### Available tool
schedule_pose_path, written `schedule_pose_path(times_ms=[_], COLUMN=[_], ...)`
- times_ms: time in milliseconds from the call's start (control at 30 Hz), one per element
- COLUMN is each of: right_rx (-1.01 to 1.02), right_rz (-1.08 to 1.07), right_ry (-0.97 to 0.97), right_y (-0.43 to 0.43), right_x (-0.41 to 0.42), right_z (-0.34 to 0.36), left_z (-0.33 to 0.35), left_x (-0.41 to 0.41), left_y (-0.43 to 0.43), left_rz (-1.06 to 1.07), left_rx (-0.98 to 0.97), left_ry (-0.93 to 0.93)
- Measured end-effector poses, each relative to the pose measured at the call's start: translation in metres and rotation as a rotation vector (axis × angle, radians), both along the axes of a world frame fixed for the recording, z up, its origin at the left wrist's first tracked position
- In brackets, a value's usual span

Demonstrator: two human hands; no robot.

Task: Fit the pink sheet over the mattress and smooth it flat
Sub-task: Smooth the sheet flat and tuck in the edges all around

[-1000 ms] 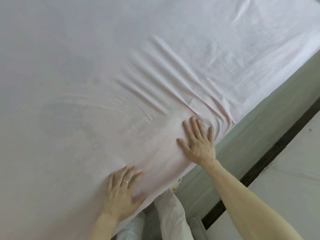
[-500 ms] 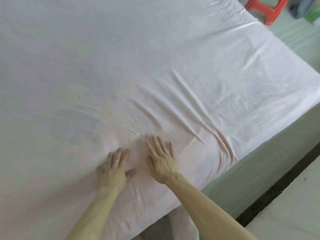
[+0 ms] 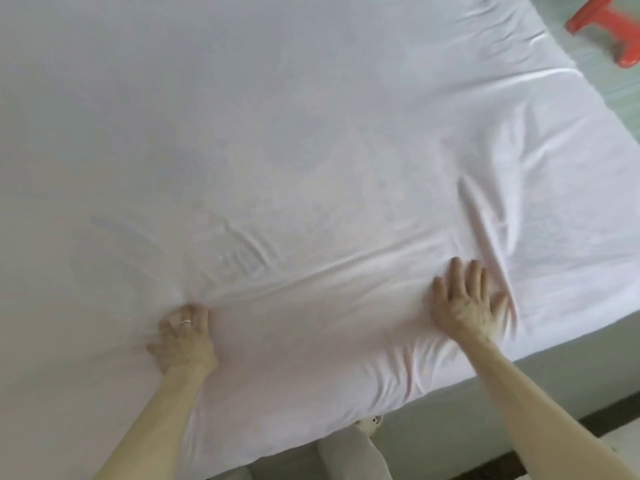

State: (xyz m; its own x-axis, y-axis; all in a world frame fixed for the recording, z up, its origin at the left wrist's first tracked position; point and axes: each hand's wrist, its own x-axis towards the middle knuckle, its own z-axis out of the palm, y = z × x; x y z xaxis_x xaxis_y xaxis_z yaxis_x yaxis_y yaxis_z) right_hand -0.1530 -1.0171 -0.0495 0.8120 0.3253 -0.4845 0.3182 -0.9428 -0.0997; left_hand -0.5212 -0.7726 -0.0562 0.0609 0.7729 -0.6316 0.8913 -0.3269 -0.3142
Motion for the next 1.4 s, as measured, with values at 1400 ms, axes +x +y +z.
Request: schedule_pose_path(times_ms=[1400], right_rx=[0.335], right_rz=[0.987], right_ry=[0.068], right_y=[0.229], right_x=[-0.193], right_z=[-0.049], left_z=[-0.064], left_x=[-0.013], left_y=[0.094], left_rz=[0.020], left_rx=[0.179], left_ry=[-0.493])
